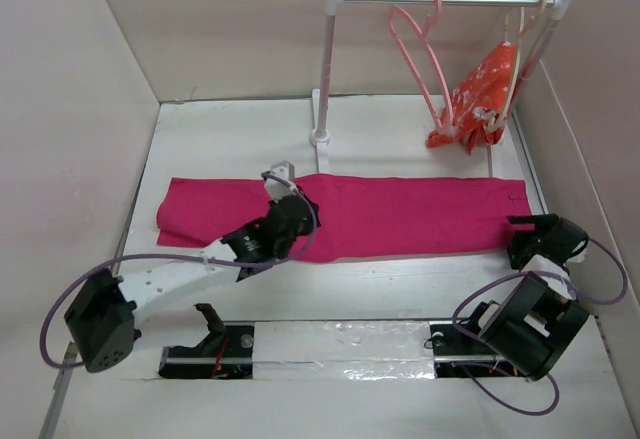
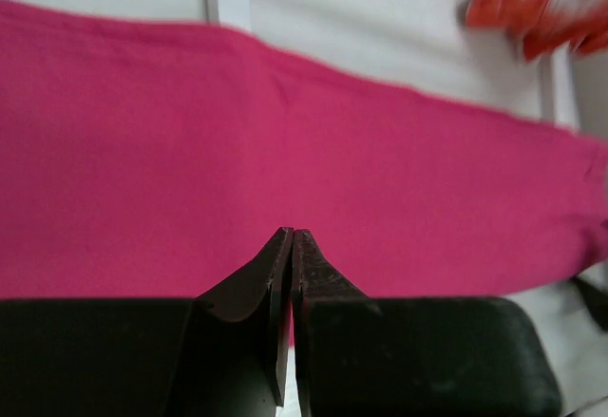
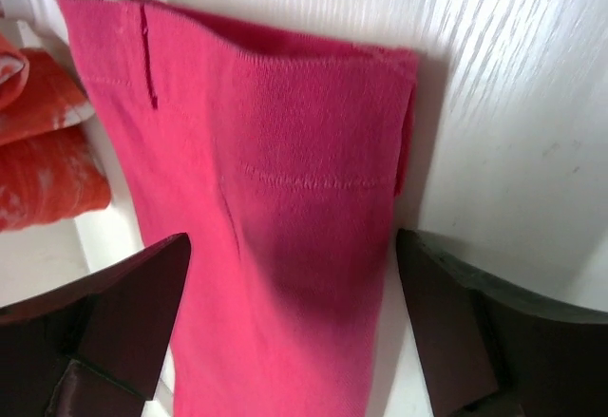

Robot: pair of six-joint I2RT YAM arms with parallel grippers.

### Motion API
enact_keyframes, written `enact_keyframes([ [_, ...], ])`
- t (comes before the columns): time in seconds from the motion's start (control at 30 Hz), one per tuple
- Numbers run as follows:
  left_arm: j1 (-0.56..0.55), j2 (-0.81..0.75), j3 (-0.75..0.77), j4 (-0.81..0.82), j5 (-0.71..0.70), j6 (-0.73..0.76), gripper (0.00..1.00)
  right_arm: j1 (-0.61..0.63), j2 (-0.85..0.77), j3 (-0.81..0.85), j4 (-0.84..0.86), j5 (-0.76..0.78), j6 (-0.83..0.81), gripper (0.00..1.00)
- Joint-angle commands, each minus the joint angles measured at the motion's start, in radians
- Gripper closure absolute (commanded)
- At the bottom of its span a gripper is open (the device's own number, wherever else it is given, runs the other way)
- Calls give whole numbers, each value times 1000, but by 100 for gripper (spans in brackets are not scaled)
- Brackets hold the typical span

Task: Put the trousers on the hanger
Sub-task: Fold the trousers at the center of the board.

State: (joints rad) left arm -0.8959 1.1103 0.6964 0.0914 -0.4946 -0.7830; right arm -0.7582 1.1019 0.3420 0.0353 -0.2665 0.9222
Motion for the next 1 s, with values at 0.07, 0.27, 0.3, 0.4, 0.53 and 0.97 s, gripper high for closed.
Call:
enact_keyframes([
  [0.07,-127,86,-9,60,-187,14,100,-4,6,37,55,84,21,18],
  [0.27,-127,131,-78,166,-133,7,100,-4,29,44,78,82,14,75],
  [0.3,-127,135,-80,169,-131,7,100,-4,29,45,77,82,14,80],
  [0.4,-127,158,-78,176,-127,17,100,-4,-11,32,75,73,-3,96],
  [0.53,-127,194,-81,174,-119,22,100,84,-225,14,23,-9,-107,100],
  [0.97,-127,267,-187,219,-101,-56,100,949,-670,127,-244,257,-83,100],
])
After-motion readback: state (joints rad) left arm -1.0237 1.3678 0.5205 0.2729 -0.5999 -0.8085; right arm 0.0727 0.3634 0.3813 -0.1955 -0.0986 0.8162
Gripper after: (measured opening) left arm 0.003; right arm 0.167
